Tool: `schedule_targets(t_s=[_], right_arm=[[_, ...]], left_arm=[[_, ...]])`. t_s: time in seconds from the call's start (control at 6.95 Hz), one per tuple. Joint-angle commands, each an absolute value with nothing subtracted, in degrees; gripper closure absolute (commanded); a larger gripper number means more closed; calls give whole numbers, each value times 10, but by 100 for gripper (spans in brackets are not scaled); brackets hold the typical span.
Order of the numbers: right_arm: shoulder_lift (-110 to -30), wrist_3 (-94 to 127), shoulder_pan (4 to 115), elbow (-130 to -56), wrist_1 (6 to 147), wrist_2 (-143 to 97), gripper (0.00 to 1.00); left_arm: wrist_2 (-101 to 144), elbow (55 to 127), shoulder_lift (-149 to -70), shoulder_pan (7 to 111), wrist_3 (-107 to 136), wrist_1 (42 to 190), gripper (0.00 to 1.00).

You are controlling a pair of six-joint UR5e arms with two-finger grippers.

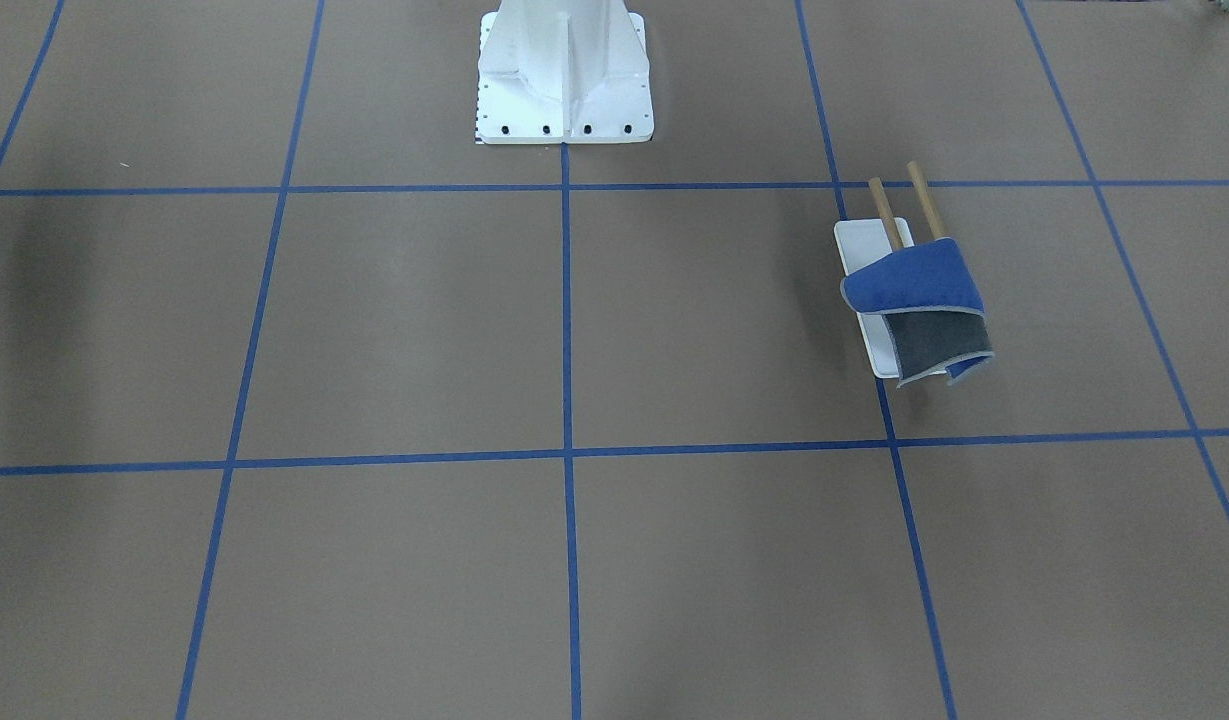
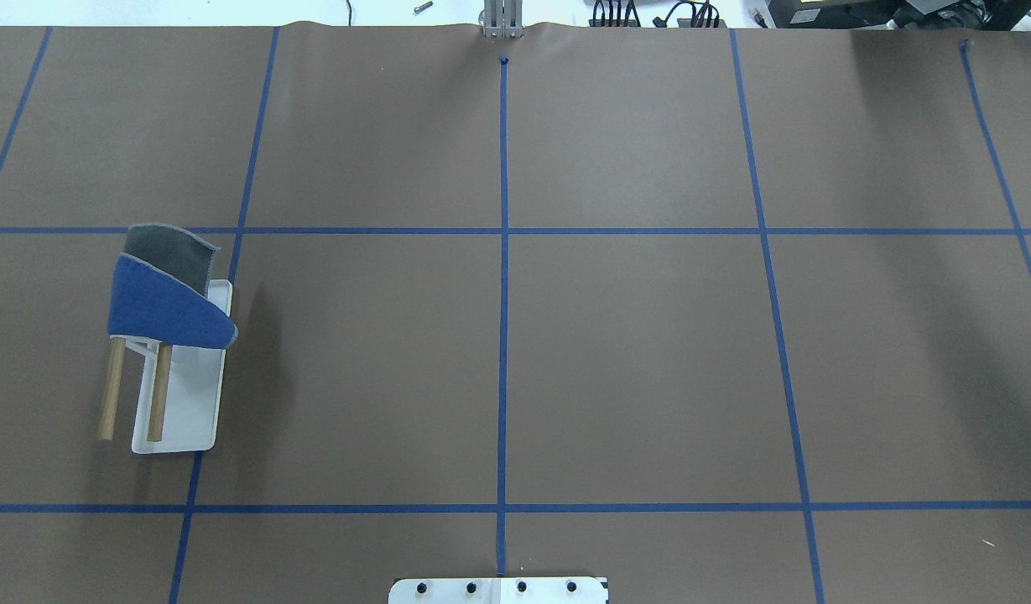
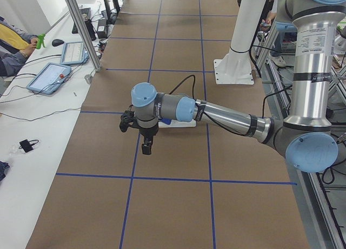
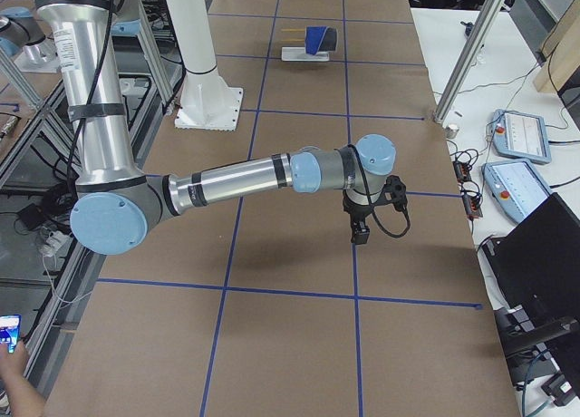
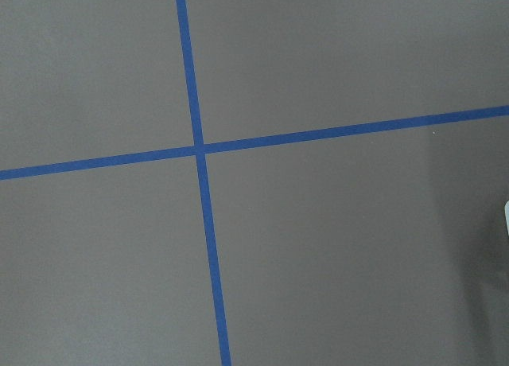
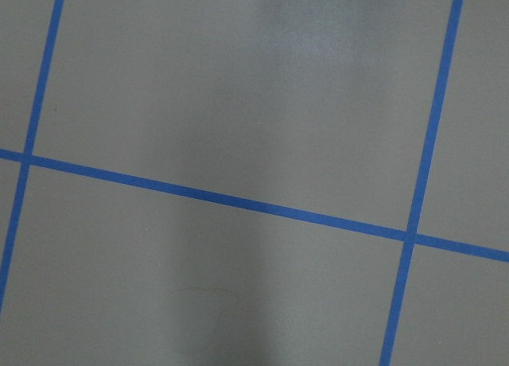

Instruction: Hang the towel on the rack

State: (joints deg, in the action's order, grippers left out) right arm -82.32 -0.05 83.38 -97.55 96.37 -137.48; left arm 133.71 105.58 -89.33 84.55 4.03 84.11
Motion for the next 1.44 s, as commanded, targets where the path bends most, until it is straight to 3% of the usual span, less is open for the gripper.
schedule_targets(t_s=[0.0,1.29], right_arm=[[-829,0,832,-992,969,-1380,0],[-829,17,832,-1001,967,-1376,0]], left_arm=[[1338,1059,-886,846,53,870,2],[1368,1070,-883,846,54,873,2]])
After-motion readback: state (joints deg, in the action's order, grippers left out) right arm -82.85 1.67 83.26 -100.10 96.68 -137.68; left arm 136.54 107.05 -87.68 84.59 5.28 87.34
